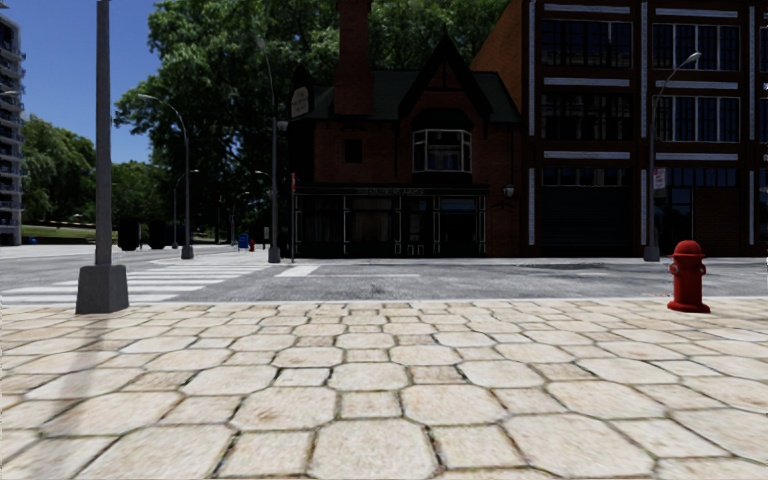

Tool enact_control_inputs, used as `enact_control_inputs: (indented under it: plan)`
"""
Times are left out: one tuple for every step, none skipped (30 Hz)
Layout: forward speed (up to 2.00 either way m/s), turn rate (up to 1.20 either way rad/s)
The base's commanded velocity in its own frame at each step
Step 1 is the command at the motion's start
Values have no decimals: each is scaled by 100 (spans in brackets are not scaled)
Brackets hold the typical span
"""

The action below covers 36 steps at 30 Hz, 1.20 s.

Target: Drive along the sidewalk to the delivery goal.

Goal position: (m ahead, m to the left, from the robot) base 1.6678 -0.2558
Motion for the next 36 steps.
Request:
enact_control_inputs:
  plan:
    - [125, -21]
    - [125, -21]
    - [125, -21]
    - [125, -21]
    - [125, -21]
    - [124, -21]
    - [124, -21]
    - [124, -21]
    - [124, -21]
    - [124, -21]
    - [124, -21]
    - [124, -21]
    - [124, -21]
    - [124, -21]
    - [124, -21]
    - [123, -21]
    - [123, -21]
    - [123, -21]
    - [123, -21]
    - [123, -21]
    - [123, -21]
    - [123, -21]
    - [123, -7]
    - [123, 0]
    - [123, 0]
    - [123, 0]
    - [123, 0]
    - [123, 0]
    - [123, 0]
    - [123, 0]
    - [122, 0]
    - [122, 0]
    - [121, 0]
    - [117, 0]
    - [105, 0]
    - [105, 0]
